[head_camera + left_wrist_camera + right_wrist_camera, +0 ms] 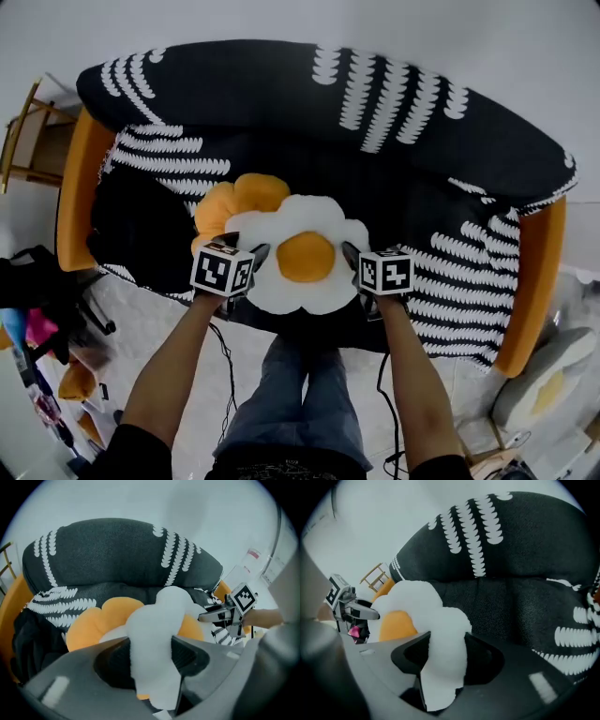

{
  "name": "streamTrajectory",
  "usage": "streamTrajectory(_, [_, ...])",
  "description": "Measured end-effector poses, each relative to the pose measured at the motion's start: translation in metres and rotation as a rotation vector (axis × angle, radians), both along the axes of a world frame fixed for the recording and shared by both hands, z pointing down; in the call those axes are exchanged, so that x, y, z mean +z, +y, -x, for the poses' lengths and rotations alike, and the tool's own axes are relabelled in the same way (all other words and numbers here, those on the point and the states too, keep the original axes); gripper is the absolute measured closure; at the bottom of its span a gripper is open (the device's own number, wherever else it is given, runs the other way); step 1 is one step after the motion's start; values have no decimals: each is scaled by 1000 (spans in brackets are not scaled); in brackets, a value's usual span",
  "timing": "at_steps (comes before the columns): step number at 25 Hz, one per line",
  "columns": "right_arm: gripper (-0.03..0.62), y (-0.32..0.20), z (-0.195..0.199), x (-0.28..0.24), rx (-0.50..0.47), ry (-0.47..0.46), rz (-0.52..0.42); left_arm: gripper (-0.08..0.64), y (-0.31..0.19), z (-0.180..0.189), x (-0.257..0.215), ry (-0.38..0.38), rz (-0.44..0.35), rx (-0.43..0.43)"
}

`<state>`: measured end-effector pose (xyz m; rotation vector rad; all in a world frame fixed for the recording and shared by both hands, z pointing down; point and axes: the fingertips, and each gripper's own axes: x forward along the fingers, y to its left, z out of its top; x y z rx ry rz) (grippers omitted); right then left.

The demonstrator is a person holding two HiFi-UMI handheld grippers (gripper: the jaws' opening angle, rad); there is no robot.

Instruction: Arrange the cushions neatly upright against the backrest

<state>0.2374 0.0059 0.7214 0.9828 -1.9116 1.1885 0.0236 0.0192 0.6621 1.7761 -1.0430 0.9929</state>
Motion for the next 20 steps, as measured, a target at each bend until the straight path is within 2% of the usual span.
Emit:
streamTrajectory(11, [365,-30,-48,-146,121,55,-148,328,-50,-41,-129,25,-141,95])
streamTrajectory(20, [367,-40,-101,-257,245,132,-280,328,-83,-93,-222,108,-264,197])
